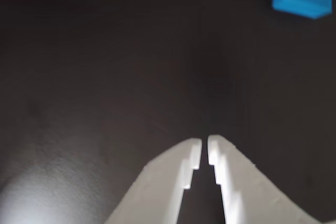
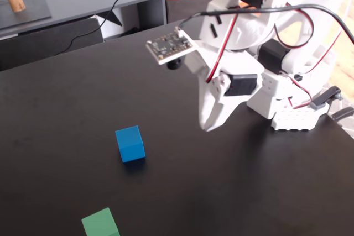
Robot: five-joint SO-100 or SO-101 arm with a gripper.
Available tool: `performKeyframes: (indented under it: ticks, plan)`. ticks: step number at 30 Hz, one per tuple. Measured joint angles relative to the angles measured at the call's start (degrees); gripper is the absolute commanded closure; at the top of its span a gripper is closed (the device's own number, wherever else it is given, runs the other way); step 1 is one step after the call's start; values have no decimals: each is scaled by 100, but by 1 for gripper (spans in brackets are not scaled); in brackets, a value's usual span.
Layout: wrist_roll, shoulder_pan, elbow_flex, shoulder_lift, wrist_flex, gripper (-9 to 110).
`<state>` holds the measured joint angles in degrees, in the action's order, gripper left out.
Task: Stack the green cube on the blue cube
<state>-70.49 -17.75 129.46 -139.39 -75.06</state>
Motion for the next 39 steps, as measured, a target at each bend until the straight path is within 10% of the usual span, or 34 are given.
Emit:
performKeyframes:
  ticks: [21, 30, 39]
  plan:
    - [-264, -26, -3990, 4641, 844, 97]
    - [-501, 352, -4438, 5511, 1617, 62]
    - [-642, 589, -4157, 5599, 2276, 52]
